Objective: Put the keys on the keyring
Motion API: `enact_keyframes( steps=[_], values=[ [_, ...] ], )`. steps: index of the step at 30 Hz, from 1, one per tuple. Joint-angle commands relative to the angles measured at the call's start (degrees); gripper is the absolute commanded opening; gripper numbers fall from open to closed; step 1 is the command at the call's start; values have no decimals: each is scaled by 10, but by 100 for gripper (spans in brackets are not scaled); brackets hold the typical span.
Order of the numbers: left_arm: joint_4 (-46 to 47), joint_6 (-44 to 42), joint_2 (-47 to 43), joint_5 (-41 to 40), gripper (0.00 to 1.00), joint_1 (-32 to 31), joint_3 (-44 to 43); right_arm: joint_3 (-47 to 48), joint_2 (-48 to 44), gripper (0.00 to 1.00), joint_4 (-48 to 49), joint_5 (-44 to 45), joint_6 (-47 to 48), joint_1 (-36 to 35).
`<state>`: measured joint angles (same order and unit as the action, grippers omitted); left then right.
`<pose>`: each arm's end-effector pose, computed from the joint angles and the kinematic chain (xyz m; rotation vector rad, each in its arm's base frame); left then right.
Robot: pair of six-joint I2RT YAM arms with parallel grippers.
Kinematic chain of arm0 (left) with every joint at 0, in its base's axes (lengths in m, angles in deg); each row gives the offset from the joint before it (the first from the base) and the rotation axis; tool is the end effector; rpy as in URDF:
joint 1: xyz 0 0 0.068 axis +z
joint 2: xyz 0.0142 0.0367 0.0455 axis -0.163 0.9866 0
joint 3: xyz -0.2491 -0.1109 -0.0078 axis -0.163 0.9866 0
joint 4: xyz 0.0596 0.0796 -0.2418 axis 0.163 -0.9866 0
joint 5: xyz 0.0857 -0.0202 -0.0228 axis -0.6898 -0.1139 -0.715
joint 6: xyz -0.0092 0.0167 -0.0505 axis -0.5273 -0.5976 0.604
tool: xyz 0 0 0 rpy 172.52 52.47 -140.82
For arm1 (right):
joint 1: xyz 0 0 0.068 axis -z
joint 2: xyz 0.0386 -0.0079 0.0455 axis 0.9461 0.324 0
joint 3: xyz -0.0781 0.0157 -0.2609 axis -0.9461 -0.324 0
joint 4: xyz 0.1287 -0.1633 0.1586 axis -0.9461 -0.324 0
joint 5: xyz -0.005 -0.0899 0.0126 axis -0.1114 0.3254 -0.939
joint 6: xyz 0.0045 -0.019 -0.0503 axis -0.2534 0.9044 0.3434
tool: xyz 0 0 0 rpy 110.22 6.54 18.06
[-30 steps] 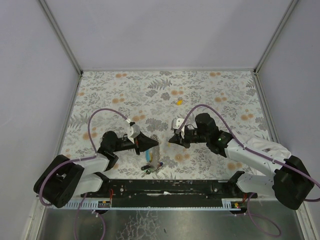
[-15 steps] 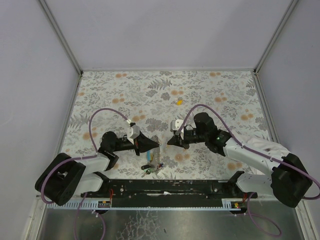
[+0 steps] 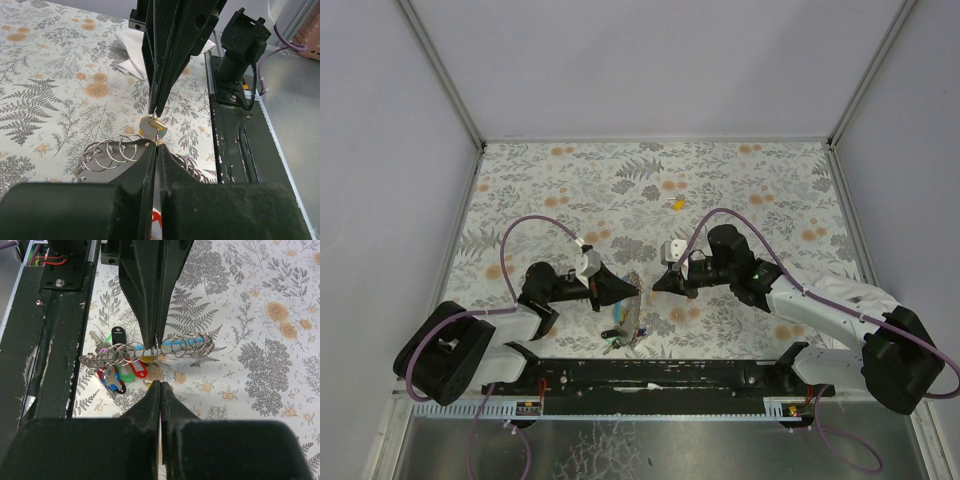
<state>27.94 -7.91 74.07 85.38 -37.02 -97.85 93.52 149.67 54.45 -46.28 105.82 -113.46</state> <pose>0.1609 -0.1172 0.1848 1.0098 1.2823 -1.2369 0.1731 0.1911 0.2472 -1.4370 1.3387 0.9699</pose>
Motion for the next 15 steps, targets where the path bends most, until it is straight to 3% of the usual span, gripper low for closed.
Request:
enact_keyframes(
  steps=[1,15],
  values=[
    [46,4,1,8,0,2,-16,22,4,0,29,-21,6,-2],
    [49,11,14,8,0,2,-20,24,9,0,27,3,17,-19]
  ],
)
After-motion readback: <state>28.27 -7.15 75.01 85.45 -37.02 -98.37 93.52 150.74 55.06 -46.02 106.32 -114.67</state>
